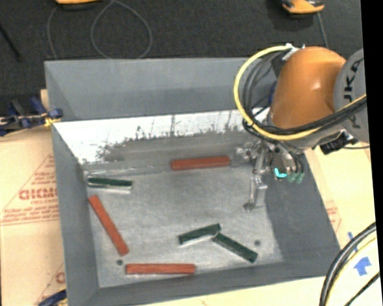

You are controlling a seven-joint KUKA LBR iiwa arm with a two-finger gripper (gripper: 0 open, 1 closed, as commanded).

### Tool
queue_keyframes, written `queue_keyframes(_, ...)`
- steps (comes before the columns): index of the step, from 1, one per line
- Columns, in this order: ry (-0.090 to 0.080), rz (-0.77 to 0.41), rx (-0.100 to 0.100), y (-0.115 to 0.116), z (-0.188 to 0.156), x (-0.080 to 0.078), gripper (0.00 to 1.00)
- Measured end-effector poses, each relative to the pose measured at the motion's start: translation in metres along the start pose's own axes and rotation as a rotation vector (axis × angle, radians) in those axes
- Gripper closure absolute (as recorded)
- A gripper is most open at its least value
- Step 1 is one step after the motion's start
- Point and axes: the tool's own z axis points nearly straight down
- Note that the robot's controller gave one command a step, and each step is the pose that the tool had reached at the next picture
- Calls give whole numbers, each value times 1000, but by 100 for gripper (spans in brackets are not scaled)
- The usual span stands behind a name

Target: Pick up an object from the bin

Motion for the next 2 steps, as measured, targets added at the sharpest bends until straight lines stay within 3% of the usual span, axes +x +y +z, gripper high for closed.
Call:
queue_keyframes(1,-2,-213,-1,38,59,7,0)
queue_keyframes(2,3,-238,-4,61,139,51,0)
